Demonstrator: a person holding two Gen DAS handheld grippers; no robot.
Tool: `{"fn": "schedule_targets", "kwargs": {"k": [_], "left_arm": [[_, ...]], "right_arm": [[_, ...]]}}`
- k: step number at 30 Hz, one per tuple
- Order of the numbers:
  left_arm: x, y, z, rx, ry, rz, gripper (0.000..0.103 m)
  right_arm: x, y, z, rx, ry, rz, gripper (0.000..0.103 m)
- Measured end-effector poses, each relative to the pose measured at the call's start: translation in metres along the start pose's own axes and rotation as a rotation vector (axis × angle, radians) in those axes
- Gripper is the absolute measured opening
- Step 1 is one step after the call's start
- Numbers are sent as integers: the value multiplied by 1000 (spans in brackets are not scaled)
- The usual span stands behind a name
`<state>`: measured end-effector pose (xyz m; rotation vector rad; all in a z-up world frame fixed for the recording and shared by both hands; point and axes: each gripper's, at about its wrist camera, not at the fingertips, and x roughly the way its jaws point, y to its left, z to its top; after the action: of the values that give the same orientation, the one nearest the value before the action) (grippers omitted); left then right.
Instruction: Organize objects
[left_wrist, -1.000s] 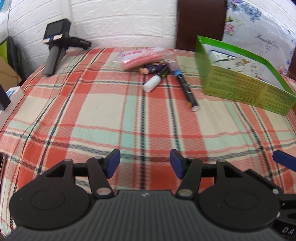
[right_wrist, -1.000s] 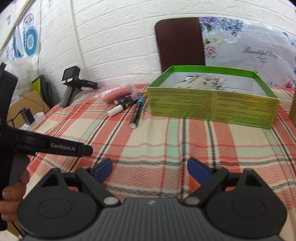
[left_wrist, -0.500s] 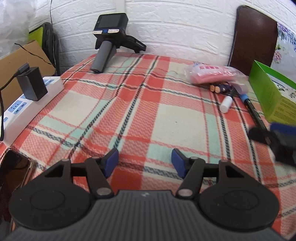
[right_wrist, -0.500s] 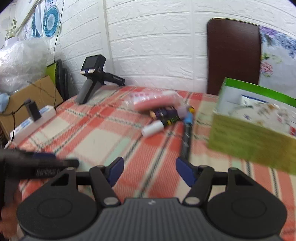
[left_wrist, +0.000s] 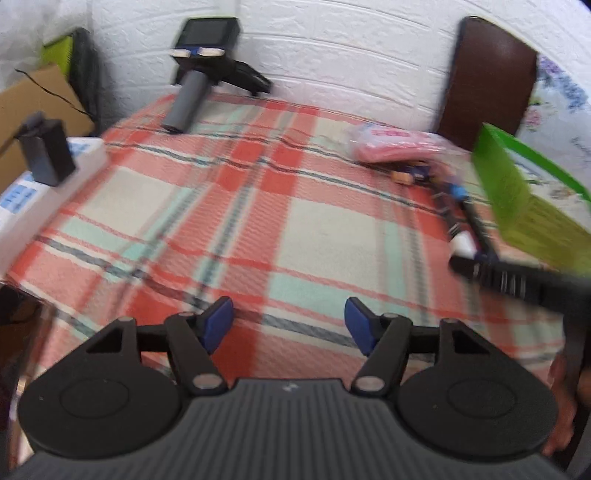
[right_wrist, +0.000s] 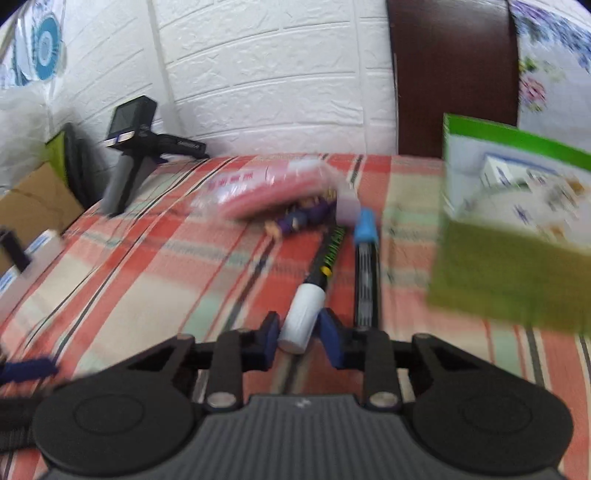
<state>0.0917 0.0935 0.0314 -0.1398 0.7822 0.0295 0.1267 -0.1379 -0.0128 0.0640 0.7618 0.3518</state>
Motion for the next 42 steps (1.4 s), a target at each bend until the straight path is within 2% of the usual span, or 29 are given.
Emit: {"fn": "schedule_targets", "kwargs": {"k": [3,6,7,9,10,12,16,19,23,27,32,34,35,36,39,42], "left_arm": [[-4,-18,0,-6,74,-140,68],[-1,-41,-3,-24,163,-279,68],[2,-48,-5,-41,195,-308,68],[4,-61,-7,-55,209,-328,67],[5,-68,-8,-48,217,-341,63],[8,-79,-11,-48,244,-357,27],[-2,-99,-4,-34,226,-363,26],[-13,-130,19,32,175,-394,24],[-15,-193,56,154,119,-448,23],[0,-264,85,261,77,-517,22],[44,-325,101,329,63,-508,26],[64,-339,102,356,53,-438,33],[71,-344,101,372,43,-391,33],[76,-344,101,381,39,-364,33],[71,-333,97,398,6,-388,37],[58,-324,94,409,-46,-351,38]], "right_arm": [[-40,-1,-34,8,21,71,19],[-65,-6,-50,57,35,133,19],[-69,-9,-52,85,40,154,19],[-72,-16,-55,138,51,207,19],[-74,-18,-57,149,52,225,19],[-79,-21,-61,160,46,254,19],[-95,-34,-62,176,-18,257,19],[-111,-49,-51,171,-118,216,19],[-128,-87,-27,201,-256,134,19],[-133,-139,2,238,-364,22,19],[-103,-200,32,277,-392,-85,19],[-80,-214,40,271,-368,-135,24],[-69,-219,42,262,-348,-159,35],[-65,-221,42,256,-349,-180,36],[-66,-216,33,233,-403,-184,41],[-76,-206,23,193,-442,-202,42]]}}
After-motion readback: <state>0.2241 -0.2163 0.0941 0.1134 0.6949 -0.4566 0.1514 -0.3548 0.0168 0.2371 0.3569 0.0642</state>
